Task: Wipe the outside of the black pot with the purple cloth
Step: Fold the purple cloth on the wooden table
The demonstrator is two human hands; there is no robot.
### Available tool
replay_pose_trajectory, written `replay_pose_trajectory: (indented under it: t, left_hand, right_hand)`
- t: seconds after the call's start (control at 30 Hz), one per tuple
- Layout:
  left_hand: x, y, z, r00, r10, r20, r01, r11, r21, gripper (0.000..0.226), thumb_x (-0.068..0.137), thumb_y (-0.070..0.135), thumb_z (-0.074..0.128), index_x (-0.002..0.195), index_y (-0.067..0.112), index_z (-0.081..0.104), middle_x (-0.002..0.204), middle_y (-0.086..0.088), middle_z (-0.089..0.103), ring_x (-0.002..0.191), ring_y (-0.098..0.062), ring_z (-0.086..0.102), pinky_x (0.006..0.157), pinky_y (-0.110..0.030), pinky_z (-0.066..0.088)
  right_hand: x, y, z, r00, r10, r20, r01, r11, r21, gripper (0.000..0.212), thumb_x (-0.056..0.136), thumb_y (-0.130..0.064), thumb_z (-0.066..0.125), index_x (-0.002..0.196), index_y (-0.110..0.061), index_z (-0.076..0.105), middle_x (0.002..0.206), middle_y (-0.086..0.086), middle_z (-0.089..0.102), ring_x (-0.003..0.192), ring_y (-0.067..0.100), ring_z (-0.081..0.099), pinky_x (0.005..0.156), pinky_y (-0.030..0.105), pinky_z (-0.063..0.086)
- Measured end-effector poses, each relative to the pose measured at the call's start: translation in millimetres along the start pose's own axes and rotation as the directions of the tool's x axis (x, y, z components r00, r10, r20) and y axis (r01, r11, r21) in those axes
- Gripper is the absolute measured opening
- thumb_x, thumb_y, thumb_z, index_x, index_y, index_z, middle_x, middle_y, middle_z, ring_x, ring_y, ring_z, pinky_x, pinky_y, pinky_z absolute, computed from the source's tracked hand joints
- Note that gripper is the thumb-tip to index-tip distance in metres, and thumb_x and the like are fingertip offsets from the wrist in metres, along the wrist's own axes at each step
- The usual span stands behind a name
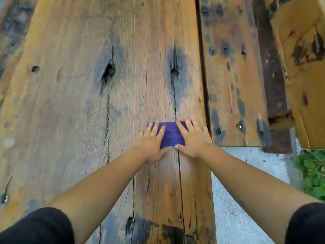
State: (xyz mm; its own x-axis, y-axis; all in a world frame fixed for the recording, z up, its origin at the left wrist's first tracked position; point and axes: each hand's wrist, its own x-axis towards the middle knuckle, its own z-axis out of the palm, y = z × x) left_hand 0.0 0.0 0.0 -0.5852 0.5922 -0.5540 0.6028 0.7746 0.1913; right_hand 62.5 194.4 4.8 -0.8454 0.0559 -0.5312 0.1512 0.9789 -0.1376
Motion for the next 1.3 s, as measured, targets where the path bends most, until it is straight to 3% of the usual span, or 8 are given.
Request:
replay_pose_trajectory:
  t: [0.17,0.3,0.5,0.67,0.8,0.97,1.1,1.3]
  left_hand:
    - [5.5,-2.7,34.2,0.999,-0.033,-0.019,0.032,0.999,-0.025,0.096,0.090,0.070,0.033,0.156,0.015,-0.009,0.165,-0.011,-0.017,0.152,-0.030,-0.011,0.121,-0.047,0.001]
    - [17.8,-0.2,33.4,0.995,-0.070,-0.075,0.060,0.990,-0.126,0.098,0.081,0.078,0.019,0.157,0.016,0.009,0.166,-0.007,-0.007,0.153,-0.028,-0.007,0.120,-0.051,-0.001]
    - [47.2,1.3,12.2,0.993,-0.035,-0.115,0.023,0.994,-0.105,0.044,0.094,0.058,0.033,0.124,0.029,0.044,0.167,0.000,-0.007,0.150,-0.035,-0.014,0.111,-0.067,-0.008]
    - [66.2,10.2,5.3,0.996,0.072,-0.049,-0.077,0.993,-0.092,0.025,0.101,0.039,0.040,0.121,0.034,0.053,0.167,-0.004,-0.006,0.151,-0.036,-0.001,0.114,-0.062,0.007]
    - [71.0,-4.3,-0.2,0.988,0.092,-0.127,-0.115,0.974,-0.194,0.035,0.096,0.024,0.050,0.130,0.033,0.055,0.165,-0.002,0.016,0.148,-0.027,0.020,0.114,-0.053,0.021]
    - [83.0,-22.3,-13.4,0.979,0.068,-0.190,-0.123,0.947,-0.297,0.058,0.092,0.019,0.057,0.147,0.019,0.039,0.147,-0.003,0.047,0.132,-0.029,0.044,0.106,-0.045,0.041]
    - [100.4,-24.7,-23.1,0.988,0.054,-0.141,-0.100,0.935,-0.341,0.052,0.088,0.021,0.064,0.136,0.015,0.047,0.128,-0.007,0.058,0.116,-0.027,0.055,0.095,-0.045,0.048]
    - [97.2,-32.4,-29.6,0.979,0.155,-0.135,-0.190,0.930,-0.315,0.018,0.088,0.017,0.063,0.105,0.016,0.058,0.105,-0.004,0.051,0.104,-0.022,0.047,0.090,-0.038,0.044]
  right_hand:
    - [10.3,2.5,20.7,0.997,-0.029,0.071,0.029,1.000,0.000,0.090,0.085,-0.075,0.036,0.153,-0.037,-0.009,0.164,0.000,-0.017,0.150,0.025,-0.008,0.115,0.057,0.013]
    - [6.3,2.9,19.4,1.000,0.000,0.000,0.000,1.000,0.004,0.089,0.083,-0.078,0.034,0.154,-0.037,0.001,0.165,0.002,-0.001,0.149,0.027,0.006,0.112,0.056,0.021]
    - [-26.7,-34.1,29.7,0.996,0.084,0.012,-0.083,0.994,-0.072,0.093,0.083,-0.071,0.045,0.154,-0.022,0.012,0.141,0.010,0.037,0.127,0.029,0.040,0.096,0.049,0.036]
    - [-42.9,-52.4,39.7,0.995,0.035,0.099,-0.041,0.997,0.058,0.082,0.089,-0.062,0.045,0.152,-0.015,0.021,0.137,0.010,0.044,0.122,0.031,0.046,0.093,0.044,0.041]
    - [-23.5,-35.4,24.5,0.997,0.069,-0.020,-0.066,0.991,0.121,0.048,0.091,-0.055,0.043,0.129,-0.027,0.050,0.128,0.001,0.056,0.121,0.025,0.048,0.097,0.045,0.033]
    - [28.6,-13.1,1.6,0.975,0.180,-0.130,-0.116,0.912,0.394,0.056,0.091,-0.041,0.055,0.141,-0.024,0.038,0.139,0.004,0.045,0.127,0.028,0.044,0.100,0.044,0.041]
    - [63.7,-9.8,-4.7,0.980,0.164,-0.117,-0.113,0.926,0.360,0.062,0.090,-0.038,0.060,0.144,-0.018,0.035,0.139,0.007,0.045,0.127,0.029,0.040,0.102,0.047,0.038]
    - [74.4,-9.7,-9.1,0.992,0.050,-0.118,-0.020,0.969,0.244,0.020,0.089,-0.036,0.062,0.102,-0.022,0.058,0.101,-0.001,0.046,0.108,0.026,0.043,0.084,0.041,0.034]
